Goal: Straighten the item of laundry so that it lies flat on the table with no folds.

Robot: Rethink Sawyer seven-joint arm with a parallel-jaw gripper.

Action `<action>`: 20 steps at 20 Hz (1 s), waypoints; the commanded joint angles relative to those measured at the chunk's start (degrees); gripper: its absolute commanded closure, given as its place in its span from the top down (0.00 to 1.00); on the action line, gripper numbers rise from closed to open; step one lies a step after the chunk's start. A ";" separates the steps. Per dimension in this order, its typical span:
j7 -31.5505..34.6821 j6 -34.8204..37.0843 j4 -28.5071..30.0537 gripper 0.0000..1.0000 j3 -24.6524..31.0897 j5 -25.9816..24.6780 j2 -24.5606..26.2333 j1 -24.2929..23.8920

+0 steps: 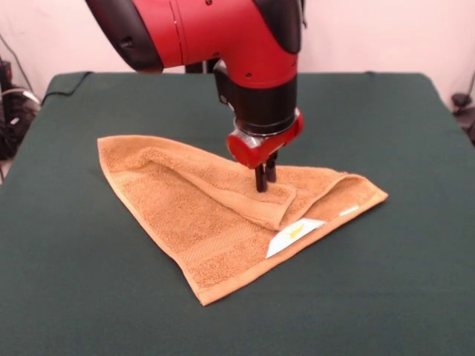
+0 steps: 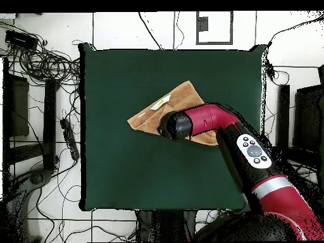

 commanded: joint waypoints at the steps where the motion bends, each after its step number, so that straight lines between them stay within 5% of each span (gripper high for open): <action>1: 0.54 0.99 -1.21 0.00 -1.41 0.25 -1.49 2.58; 11: 4.03 5.61 8.38 0.00 -1.48 6.96 -13.31 2.13; 20: 1.51 6.86 11.34 0.00 -2.53 10.35 -15.22 0.11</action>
